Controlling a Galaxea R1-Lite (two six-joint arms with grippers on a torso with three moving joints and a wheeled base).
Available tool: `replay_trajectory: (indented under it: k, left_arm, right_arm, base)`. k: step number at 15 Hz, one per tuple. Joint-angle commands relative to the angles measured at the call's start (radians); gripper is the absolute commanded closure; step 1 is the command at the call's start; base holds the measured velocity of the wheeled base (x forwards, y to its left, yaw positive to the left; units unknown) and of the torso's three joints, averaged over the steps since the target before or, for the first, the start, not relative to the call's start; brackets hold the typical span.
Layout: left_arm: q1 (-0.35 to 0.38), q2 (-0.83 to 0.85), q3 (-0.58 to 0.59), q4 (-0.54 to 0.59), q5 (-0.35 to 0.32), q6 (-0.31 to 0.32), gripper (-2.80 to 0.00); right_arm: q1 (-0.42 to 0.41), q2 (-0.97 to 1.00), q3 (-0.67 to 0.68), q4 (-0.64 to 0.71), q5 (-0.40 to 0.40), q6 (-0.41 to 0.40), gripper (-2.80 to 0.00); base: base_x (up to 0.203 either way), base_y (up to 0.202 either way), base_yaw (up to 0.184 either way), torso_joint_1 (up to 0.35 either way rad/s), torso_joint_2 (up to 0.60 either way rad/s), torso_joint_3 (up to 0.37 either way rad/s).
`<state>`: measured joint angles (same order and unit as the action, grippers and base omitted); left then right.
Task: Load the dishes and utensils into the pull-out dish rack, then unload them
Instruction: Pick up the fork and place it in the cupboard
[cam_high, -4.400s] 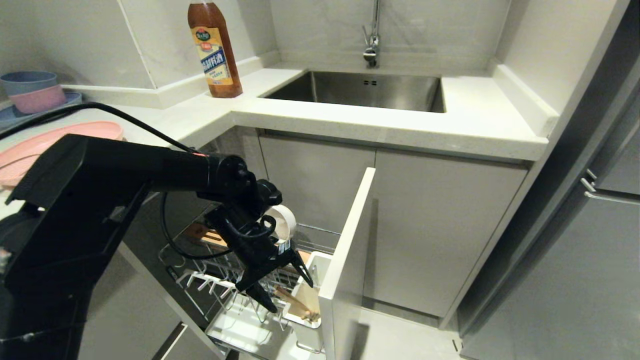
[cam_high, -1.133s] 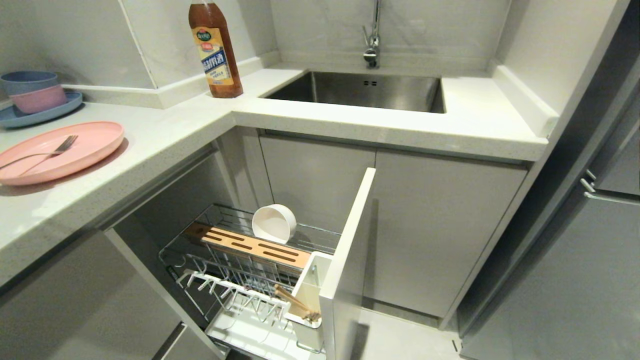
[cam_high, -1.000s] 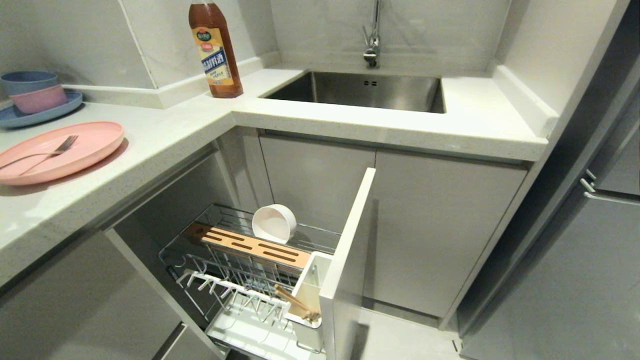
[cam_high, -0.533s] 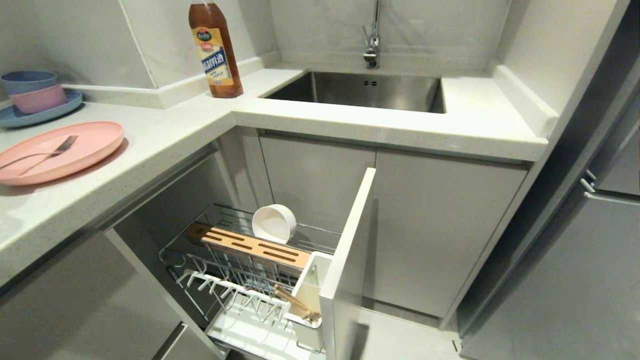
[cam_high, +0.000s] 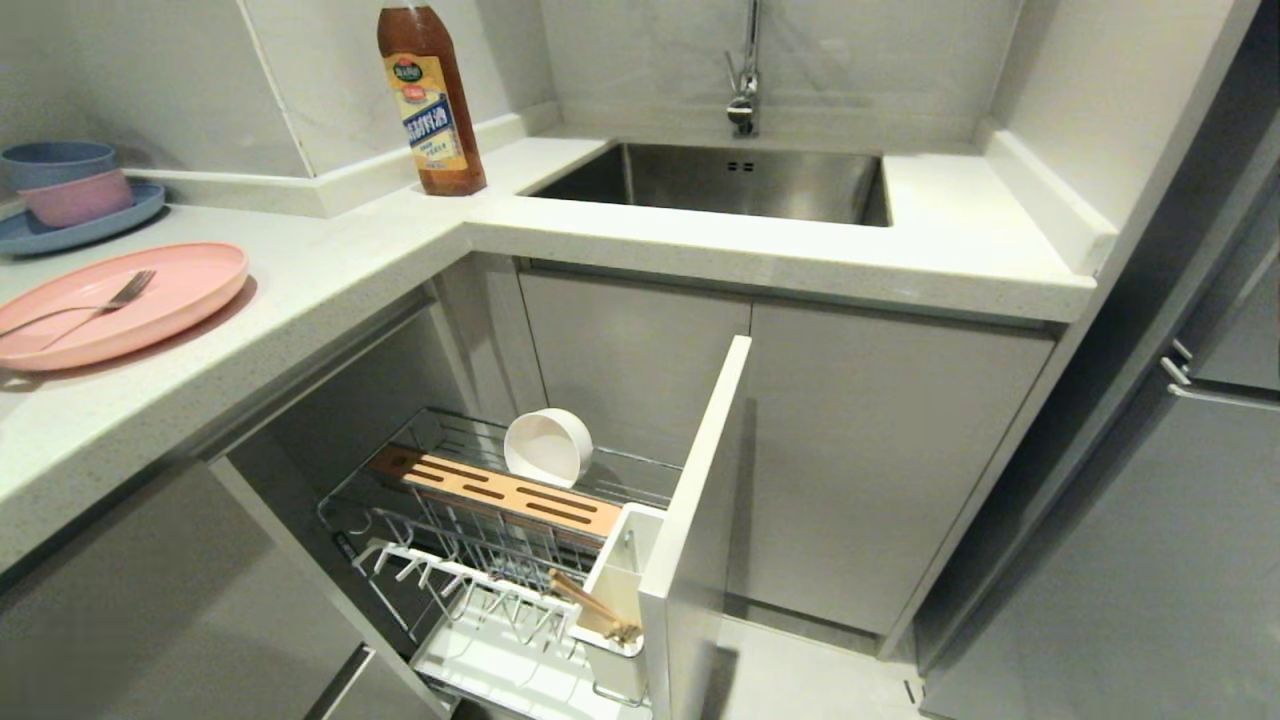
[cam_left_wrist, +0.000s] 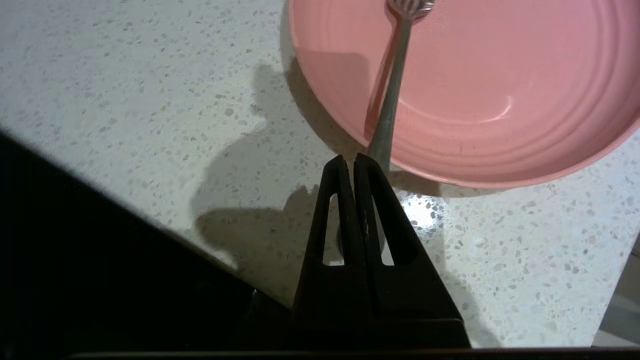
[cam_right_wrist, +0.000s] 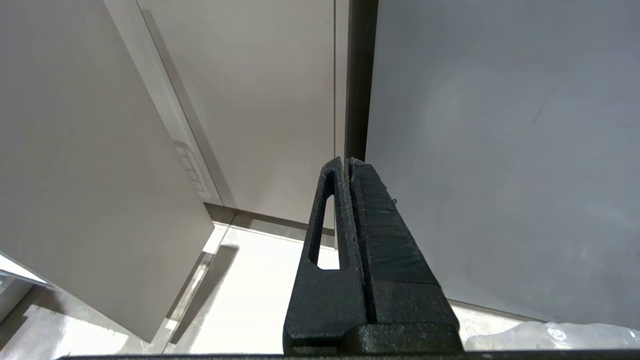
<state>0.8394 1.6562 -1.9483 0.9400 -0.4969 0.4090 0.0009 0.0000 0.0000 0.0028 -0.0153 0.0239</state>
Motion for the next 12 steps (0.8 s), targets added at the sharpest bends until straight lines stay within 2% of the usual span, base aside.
replay_trajectory:
  k: [1, 5, 7, 10, 11, 12]
  left_arm:
    - [0.003, 0.014, 0.0, 0.006, -0.031, 0.016, 0.0]
    - [0.006, 0.016, 0.0, 0.008, -0.086, 0.047, 0.0]
    - [0.007, 0.016, 0.0, 0.005, -0.086, 0.051, 0.0]
    - [0.007, 0.017, 0.005, 0.01, -0.09, 0.103, 0.0]
    - [0.006, 0.019, 0.005, 0.01, -0.091, 0.107, -2.8]
    - [0.006, 0.019, 0.005, 0.011, -0.095, 0.108, -2.8]
  right_arm:
    - [-0.001, 0.0, 0.003, 0.0, 0.0, 0.0, 0.0]
    - [-0.001, 0.0, 0.002, 0.0, 0.0, 0.0, 0.0]
    - [0.0, 0.0, 0.002, 0.0, 0.0, 0.0, 0.0]
    - [0.0, 0.001, 0.002, 0.0, 0.0, 0.0, 0.0]
    - [0.001, 0.0, 0.003, -0.001, 0.0, -0.001, 0.0]
    - [0.0, 0.0, 0.003, 0.0, 0.0, 0.0, 0.0]
  base:
    - [0.0, 0.0, 0.0, 0.0, 0.0, 0.0]
    - [0.0, 0.0, 0.0, 0.0, 0.0, 0.0]
    - [0.0, 0.0, 0.0, 0.0, 0.0, 0.0]
    - [0.0, 0.0, 0.0, 0.0, 0.0, 0.0]
    - [0.0, 0.0, 0.0, 0.0, 0.0, 0.0]
    - [0.0, 0.0, 0.0, 0.0, 0.0, 0.0]
